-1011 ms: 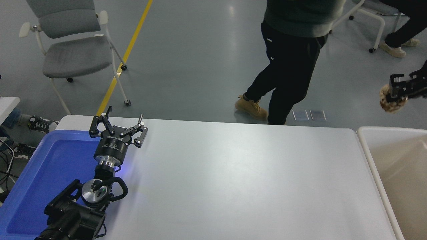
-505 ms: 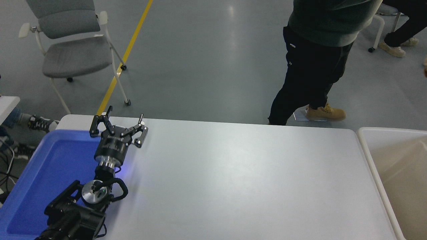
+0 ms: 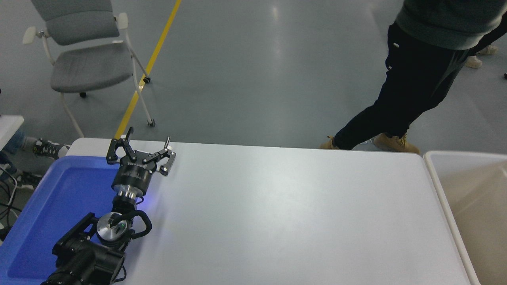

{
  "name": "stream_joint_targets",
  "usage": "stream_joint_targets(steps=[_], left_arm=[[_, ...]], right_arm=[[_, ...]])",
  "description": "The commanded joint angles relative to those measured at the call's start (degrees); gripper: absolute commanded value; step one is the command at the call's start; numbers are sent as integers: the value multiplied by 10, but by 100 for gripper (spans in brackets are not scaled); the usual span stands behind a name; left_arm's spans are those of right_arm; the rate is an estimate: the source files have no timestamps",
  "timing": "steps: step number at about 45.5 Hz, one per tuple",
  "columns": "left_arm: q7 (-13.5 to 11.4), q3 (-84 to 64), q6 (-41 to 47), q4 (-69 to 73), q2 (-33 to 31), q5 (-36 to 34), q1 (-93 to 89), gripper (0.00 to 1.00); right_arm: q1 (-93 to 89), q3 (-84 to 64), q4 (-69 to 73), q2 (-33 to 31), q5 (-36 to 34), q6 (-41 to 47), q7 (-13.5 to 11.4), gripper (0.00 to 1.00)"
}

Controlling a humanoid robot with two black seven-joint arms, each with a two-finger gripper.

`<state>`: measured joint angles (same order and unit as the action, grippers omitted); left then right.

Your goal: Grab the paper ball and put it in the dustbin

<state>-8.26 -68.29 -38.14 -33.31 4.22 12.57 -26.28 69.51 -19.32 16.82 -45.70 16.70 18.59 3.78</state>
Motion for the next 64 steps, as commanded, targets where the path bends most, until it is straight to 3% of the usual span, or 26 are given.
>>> stream_joint_targets(steps=[1, 16, 23, 34, 37, 51, 54, 56, 57, 58, 59, 64], left_arm=[[0, 0, 0, 0, 0, 0, 0, 99], [0, 0, 0, 0, 0, 0, 0, 99], [-1, 0, 0, 0, 0, 1, 0, 99], [-1, 0, 0, 0, 0, 1, 0, 99], [-1, 0, 0, 0, 0, 1, 0, 99], [-1, 0, 0, 0, 0, 1, 0, 99], [-1, 0, 0, 0, 0, 1, 0, 99], [-1, 0, 0, 0, 0, 1, 0, 99], [-1, 0, 0, 0, 0, 1, 0, 99], [-1, 0, 0, 0, 0, 1, 0, 99], [-1, 0, 0, 0, 0, 1, 0, 99], [-1, 0, 0, 0, 0, 1, 0, 99]], right_arm=[[-213, 248, -255, 174, -47, -51, 0, 0], [-326, 384, -245, 273, -110, -176, 4, 0], [-340, 398, -244, 283, -168, -183, 4, 0], [-354, 407, -231, 289, -194, -183, 1, 0], [-359, 407, -227, 289, -194, -182, 2, 11], [-363, 409, -226, 291, -194, -182, 2, 15], [-363, 410, -226, 290, -194, -182, 2, 24], [-363, 410, -226, 289, -194, -182, 1, 41], [-363, 410, -226, 288, -194, -180, 1, 58], [-363, 409, -226, 287, -196, -179, 1, 93], [-363, 409, -226, 286, -194, -177, 0, 100], [-358, 410, -226, 283, -194, -176, 1, 100]])
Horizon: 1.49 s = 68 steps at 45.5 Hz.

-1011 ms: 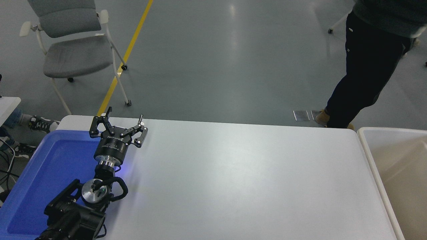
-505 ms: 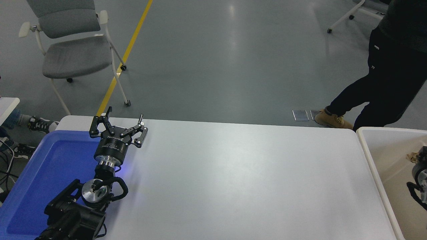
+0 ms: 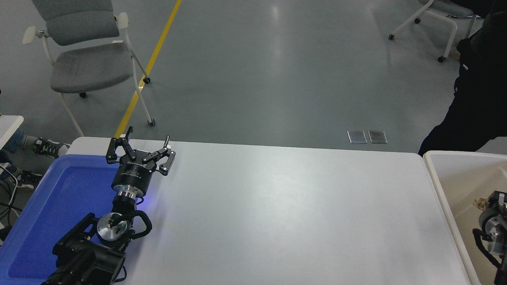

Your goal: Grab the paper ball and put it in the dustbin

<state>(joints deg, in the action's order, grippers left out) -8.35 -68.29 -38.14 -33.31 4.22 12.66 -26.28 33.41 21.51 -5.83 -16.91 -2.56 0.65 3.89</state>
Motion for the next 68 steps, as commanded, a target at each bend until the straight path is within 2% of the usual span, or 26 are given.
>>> stream_joint_targets(steps=[1, 10, 18, 25, 35, 45, 56, 68], left_arm=[[0, 0, 0, 0, 0, 0, 0, 99], [0, 0, 0, 0, 0, 0, 0, 99], [0, 0, 0, 0, 0, 0, 0, 99], [0, 0, 0, 0, 0, -1, 0, 99], [0, 0, 0, 0, 0, -1, 0, 99], [0, 0, 0, 0, 0, 0, 0, 99], [0, 0, 0, 0, 0, -1, 0, 99], [0, 0, 0, 0, 0, -1, 0, 99]], right_arm=[[3, 2, 0, -6, -2, 3, 0, 100], [17, 0, 0, -18, -2, 4, 0, 100], [49, 3, 0, -22, -4, 1, -11, 100], [69, 33, 3, -19, -41, 12, -12, 100], [81, 135, 27, -30, -140, 131, -11, 100], [89, 217, 82, -23, -175, 228, -8, 100], [89, 229, 186, -6, -174, 237, -5, 100], [118, 230, 191, 64, -174, 232, -5, 100]])
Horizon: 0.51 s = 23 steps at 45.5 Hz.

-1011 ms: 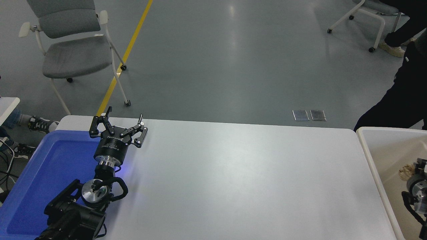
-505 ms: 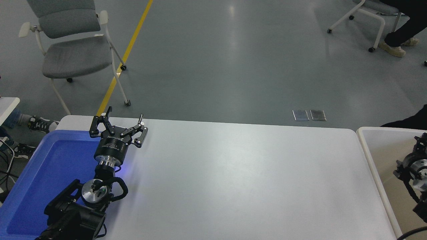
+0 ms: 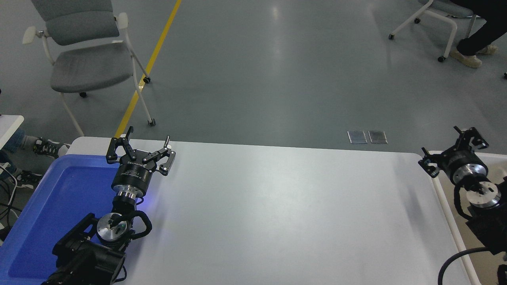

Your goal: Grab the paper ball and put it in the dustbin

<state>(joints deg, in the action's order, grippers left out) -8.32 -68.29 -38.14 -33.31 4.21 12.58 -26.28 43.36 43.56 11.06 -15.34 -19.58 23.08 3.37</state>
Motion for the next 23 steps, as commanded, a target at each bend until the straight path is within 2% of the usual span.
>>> stream_joint_targets(steps=[1, 13, 23], left_arm=[[0, 0, 0, 0, 0, 0, 0, 99], [1, 0, 0, 0, 0, 0, 0, 99], [0, 0, 0, 0, 0, 0, 0, 99]], right_arm=[[20, 10, 23, 51, -4, 7, 1, 100], [18, 14, 23, 91, -4, 9, 1, 100], [7, 24, 20, 97, -4, 11, 1, 100]])
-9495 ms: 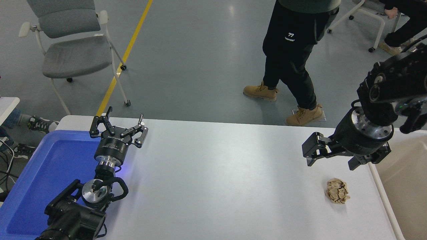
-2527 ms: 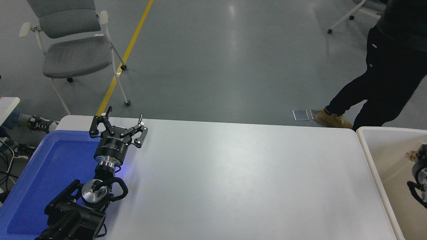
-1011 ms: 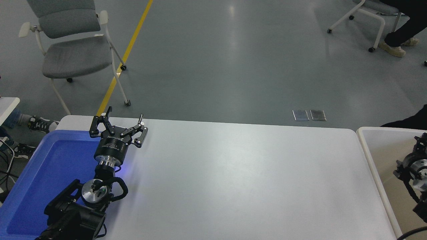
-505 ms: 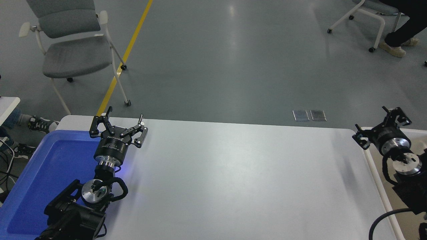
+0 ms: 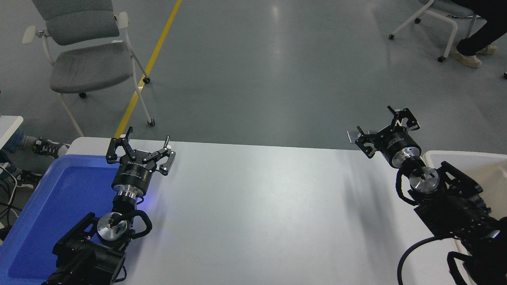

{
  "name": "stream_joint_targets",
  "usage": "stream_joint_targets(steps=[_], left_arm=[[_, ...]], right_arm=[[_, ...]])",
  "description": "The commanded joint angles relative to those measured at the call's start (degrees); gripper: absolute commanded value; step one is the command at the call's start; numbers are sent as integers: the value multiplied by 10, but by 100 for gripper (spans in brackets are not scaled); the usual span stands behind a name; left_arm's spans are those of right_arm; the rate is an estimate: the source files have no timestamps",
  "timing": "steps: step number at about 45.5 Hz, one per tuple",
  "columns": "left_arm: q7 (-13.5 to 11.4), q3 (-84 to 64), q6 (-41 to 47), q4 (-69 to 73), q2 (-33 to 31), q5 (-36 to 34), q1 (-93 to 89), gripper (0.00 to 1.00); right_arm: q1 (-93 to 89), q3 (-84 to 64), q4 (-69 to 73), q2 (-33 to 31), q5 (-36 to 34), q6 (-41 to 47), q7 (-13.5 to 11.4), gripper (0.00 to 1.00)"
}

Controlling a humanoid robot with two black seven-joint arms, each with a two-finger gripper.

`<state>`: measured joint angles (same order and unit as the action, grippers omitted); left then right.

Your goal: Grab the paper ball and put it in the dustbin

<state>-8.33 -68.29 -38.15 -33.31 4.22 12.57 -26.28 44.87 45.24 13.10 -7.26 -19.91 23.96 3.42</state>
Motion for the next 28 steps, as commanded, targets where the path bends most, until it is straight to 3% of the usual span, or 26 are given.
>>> stream_joint_targets(steps=[1, 28], left_arm=[[0, 0, 0, 0, 0, 0, 0, 99], [0, 0, 0, 0, 0, 0, 0, 99]], right_arm=[[-11, 7, 0, 16, -1, 2, 0, 100], [-44, 8, 3, 16, -1, 6, 0, 100]])
